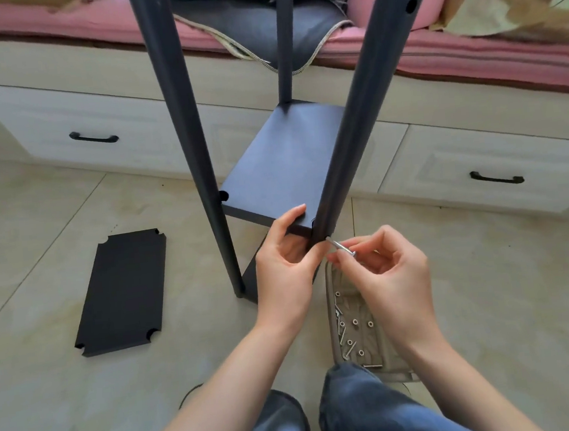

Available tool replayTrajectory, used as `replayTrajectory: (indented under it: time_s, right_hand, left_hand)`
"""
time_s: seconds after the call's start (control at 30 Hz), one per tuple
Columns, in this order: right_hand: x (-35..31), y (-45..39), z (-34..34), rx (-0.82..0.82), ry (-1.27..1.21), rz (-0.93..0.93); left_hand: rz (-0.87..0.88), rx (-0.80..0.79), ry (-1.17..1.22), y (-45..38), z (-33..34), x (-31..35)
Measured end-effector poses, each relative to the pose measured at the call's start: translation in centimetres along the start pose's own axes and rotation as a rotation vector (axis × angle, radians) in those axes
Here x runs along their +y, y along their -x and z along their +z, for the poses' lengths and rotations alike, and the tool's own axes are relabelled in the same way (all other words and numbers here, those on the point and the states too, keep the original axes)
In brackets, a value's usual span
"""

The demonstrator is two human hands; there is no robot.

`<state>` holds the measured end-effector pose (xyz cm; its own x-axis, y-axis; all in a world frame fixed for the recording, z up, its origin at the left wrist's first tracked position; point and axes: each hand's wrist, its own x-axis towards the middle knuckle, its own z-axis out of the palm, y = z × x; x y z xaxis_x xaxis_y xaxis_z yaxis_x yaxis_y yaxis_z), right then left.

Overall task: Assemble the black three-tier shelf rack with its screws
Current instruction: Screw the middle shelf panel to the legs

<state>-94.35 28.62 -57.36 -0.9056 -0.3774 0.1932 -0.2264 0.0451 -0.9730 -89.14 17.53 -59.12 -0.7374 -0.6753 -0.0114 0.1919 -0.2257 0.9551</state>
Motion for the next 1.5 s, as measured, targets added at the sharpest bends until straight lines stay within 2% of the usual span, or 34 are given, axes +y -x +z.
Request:
replayTrajectory:
  time_s: [0.2, 0.4, 0.47, 0.6, 0.67, 0.8, 1.1, 1.23, 1.5]
  right_hand:
    - [1.0, 0.2, -0.2, 0.074, -0.024, -0.003]
    - [1.2, 0.2, 0.0, 0.116, 0.172, -0.024]
    - [1.1, 0.1, 0.1, 0.116, 0.203, -0.037]
    - [1.1, -0.2, 0.0, 0.090, 0.209, -0.028]
    - [1.1, -0.1, 0.0, 0.073, 0.235, -0.040]
    - [1.2, -0.1, -0.1, 0.062, 0.281, -0.096]
    - [1.5, -0.3, -0.1, 0.068, 0.270, -0.108]
    - [1.7, -0.6, -0.3, 0.073, 0.233, -0.034]
    - [0.9, -0.9, 0.2, -0.010, 0.172, 0.040]
  left_hand:
    - [-0.007, 0.012, 0.101, 0.1, 1.3, -0.9]
    - [-0.033, -0.046, 0.129, 0.8, 0.9, -0.6]
    - [-0.074, -0.019, 0.244, 0.9, 0.5, -0.6]
    - [-0.251, 0.180, 0.517, -0.3, 0.3, -0.3]
    - [-0.313, 0.160, 0.586, -1.4, 0.6, 0.2]
    - [-0.328, 0.048, 0.553, -2.9, 1.2, 1.0]
    - [-0.383, 0.158, 0.629, -2.8, 1.6, 0.2]
    - [-0.356, 0.186, 0.642, -2.2, 1.5, -0.2]
    - [-0.266, 0.193, 0.391, -1.8, 0.4, -0.5]
